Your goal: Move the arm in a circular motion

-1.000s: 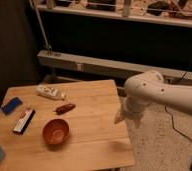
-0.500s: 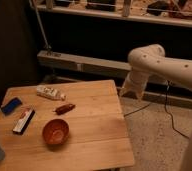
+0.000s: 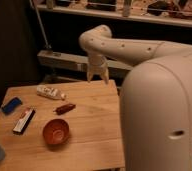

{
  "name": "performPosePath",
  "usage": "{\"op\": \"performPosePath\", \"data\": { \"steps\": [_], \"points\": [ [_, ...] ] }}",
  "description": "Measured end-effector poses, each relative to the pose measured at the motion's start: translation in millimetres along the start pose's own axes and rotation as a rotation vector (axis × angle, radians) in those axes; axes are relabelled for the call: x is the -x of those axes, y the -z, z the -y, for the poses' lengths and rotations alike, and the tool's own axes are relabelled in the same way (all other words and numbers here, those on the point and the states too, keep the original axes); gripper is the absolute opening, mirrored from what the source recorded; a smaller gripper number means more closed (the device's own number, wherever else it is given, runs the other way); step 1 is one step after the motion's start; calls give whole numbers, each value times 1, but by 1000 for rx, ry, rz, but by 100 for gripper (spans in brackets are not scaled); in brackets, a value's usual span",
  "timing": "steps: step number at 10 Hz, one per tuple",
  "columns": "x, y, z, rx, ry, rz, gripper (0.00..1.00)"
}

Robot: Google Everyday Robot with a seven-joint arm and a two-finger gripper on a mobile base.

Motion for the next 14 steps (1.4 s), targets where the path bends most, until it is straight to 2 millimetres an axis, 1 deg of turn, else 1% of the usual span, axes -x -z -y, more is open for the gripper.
{"op": "performPosePath", "data": {
  "steps": [1, 2, 3, 4, 5, 6, 7, 8, 10, 11, 12, 13, 14],
  "points": [
    [-10, -2, -45, 8, 101, 6, 65],
    [-25, -2, -82, 21, 188, 13, 65],
    [-39, 1, -107, 31, 249, 20, 65],
    [-70, 3, -136, 39, 349, 28, 65],
    [-98, 3, -142, 36, 416, 30, 65],
    [-119, 2, -138, 29, 449, 27, 65],
    [-155, -1, -124, 19, 488, 14, 65],
    [-187, -5, -103, 5, 508, 1, 65],
    [-243, -15, -68, 2, 507, -48, 65],
    [-262, -18, -51, 5, 490, -67, 65],
    [-285, -23, -28, 12, 456, -92, 65],
    [-298, -26, -9, 21, 415, -106, 65],
    [-306, -31, 22, 22, 341, -122, 65]
  ]
}}
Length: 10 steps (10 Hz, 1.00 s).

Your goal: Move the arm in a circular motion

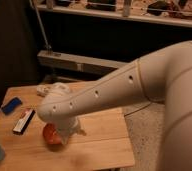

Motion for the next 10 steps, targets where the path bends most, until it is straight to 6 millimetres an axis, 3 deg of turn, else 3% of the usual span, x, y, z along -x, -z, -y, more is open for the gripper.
{"op": "performPosePath", "data": {
  "steps": [3, 4, 5, 6, 7, 8, 9, 10],
  "points": [
    [-18, -16, 94, 21, -241, -20, 65],
    [-15, -21, 152, 25, -369, -11, 65],
    [-9, -23, 188, 27, -443, 6, 65],
    [7, -22, 242, 25, -544, 39, 65],
    [34, -16, 285, 28, -625, 77, 65],
    [67, -6, 303, 46, -679, 101, 65],
    [103, 6, 302, 68, -703, 117, 65],
    [155, 29, 274, 97, -703, 127, 65]
  ]
}}
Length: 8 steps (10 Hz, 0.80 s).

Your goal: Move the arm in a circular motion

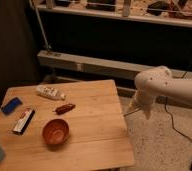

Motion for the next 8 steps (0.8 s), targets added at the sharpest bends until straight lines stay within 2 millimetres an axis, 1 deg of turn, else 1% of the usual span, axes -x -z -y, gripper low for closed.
{"op": "performPosePath", "data": {
  "steps": [1, 2, 3, 4, 5, 6, 7, 8],
  "points": [
    [8, 8, -34, 9, 17, -2, 65],
    [14, 14, -61, 15, 38, 1, 65],
    [17, 19, -104, 15, 86, -1, 65],
    [14, 19, -136, 12, 135, -4, 65],
    [7, 17, -165, 3, 198, -7, 65],
    [-7, 14, -202, 3, 289, -8, 65],
    [-22, 15, -231, 11, 367, -5, 65],
    [-42, 18, -258, 18, 456, 1, 65]
  ]
}}
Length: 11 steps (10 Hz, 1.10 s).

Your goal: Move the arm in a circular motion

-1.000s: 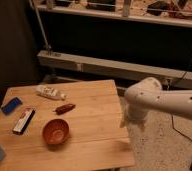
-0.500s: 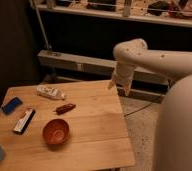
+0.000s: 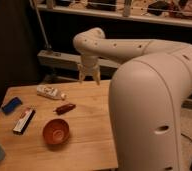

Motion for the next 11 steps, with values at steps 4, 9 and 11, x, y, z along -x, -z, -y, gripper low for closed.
{"op": "performPosePath", "data": {
  "steps": [4, 9, 11],
  "points": [
    [-65, 9, -75, -21, 292, 27, 65],
    [-220, -25, -27, -81, 392, -99, 65],
    [-254, -36, -3, -51, 328, -136, 65]
  ]
}}
